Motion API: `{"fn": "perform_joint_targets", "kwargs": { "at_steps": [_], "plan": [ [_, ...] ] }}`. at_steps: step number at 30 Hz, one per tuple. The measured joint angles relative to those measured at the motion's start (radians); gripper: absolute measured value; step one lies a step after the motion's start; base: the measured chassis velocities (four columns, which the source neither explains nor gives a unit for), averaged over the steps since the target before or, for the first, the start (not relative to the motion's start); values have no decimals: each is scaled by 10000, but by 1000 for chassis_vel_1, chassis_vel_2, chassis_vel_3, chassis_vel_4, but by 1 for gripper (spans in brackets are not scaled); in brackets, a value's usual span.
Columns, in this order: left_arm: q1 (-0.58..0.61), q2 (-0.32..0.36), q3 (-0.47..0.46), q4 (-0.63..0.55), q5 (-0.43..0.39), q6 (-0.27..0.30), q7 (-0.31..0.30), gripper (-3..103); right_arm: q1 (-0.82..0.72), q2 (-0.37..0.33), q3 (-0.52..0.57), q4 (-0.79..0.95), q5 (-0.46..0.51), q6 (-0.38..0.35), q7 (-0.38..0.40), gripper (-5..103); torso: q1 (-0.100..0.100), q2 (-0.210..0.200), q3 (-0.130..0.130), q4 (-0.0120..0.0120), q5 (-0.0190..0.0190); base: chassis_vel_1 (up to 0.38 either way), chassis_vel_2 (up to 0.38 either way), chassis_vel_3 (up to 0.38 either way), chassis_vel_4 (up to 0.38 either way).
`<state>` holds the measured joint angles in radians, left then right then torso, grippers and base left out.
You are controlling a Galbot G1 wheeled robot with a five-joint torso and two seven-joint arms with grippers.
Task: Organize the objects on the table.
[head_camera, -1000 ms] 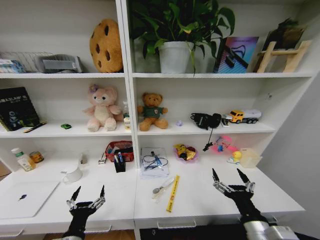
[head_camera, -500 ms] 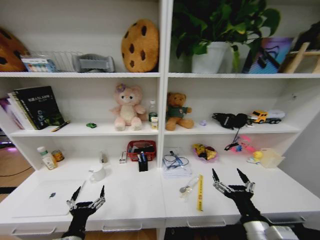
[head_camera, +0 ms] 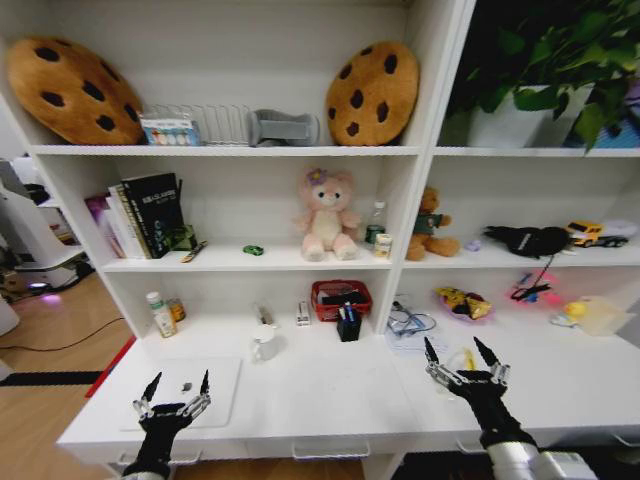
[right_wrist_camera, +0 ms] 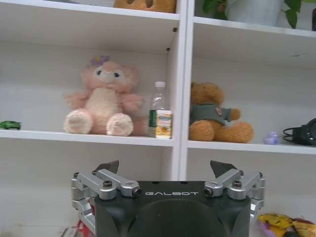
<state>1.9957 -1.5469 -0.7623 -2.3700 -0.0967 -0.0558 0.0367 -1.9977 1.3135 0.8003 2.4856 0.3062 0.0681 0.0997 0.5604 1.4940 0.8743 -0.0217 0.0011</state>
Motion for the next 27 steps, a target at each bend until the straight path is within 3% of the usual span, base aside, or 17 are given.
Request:
{"fn": "perform_joint_targets", "kwargs": {
  "at_steps": [2, 3, 4, 5, 7, 9, 10, 11, 12, 13, 14, 16, 19, 27],
  "plan": [
    [2, -1, -1, -2, 0, 1, -1, 100, 1, -1, -1, -2, 0, -1, -1, 100, 4, -3, 3, 8, 6, 345, 356, -383, -309],
    [0, 1, -5, 1, 0, 1, -2, 100, 0, 0, -1, 1, 0, 1, -1, 100, 2, -1, -1, 1, -28, 345, 350, -338, -309],
    [1, 1, -5, 1, 0, 1, -1, 100, -3, 0, 0, 6, -1, 2, -1, 100, 0, 3, -2, -2, -30, 295, 350, -333, -330],
    [1, 0, -3, 0, 1, 1, -1, 100, 0, 0, 0, 1, 0, 2, -1, 100, -2, 0, -1, 2, 0, 374, 379, -333, -371],
    [2, -1, -2, -2, 0, 1, -1, 100, 1, -1, 0, 0, 0, 1, 0, 100, 3, -3, 4, 7, 9, 374, 379, -366, -371],
    [1, 2, -6, 1, 0, 1, -1, 100, -1, 1, -1, 6, -1, 2, -1, 100, 2, 0, 0, -2, -35, 292, 311, -332, -305],
    [1, 2, -6, 1, 0, 1, -1, 100, -1, 1, -1, 6, -1, 2, -1, 100, 2, 0, 0, -2, -35, 267, 269, -298, -305],
    [1, 2, -6, 0, 1, 1, -1, 100, -3, 3, -1, 4, 0, 2, -2, 100, -3, 3, -3, -8, -10, 267, 170, -262, -279],
    [2, 1, -8, 0, 1, 1, -1, 100, 1, 1, -2, 4, 0, 2, -1, 100, -2, 0, 0, 9, 1, 254, 170, -169, -218],
    [2, 1, -8, 0, 1, 1, -1, 100, 1, 1, -2, 4, 0, 2, -1, 100, -2, 0, 0, 9, 1, 254, 170, -169, -218],
    [2, 2, -8, 1, 1, 1, -3, 100, 0, 2, -2, 5, -1, 2, -2, 100, 4, -2, 2, 0, -24, 166, 162, -169, -84],
    [1, 3, -8, 1, 1, 1, -3, 100, -1, 2, -2, 5, -1, 2, -1, 100, 2, -1, 0, -5, -24, 166, -94, -31, -84],
    [1, 0, -8, 1, 1, 1, -2, 100, 0, 1, -2, 4, -1, 2, -1, 100, -3, 2, -1, 8, -5, 67, -26, 5, -53],
    [1, -1, 1, 0, 0, 1, -2, 100, 1, -1, 1, 1, 0, 2, 2, 100, 1, -2, 2, 1, -7, -59, -28, 30, 24]
  ]
}}
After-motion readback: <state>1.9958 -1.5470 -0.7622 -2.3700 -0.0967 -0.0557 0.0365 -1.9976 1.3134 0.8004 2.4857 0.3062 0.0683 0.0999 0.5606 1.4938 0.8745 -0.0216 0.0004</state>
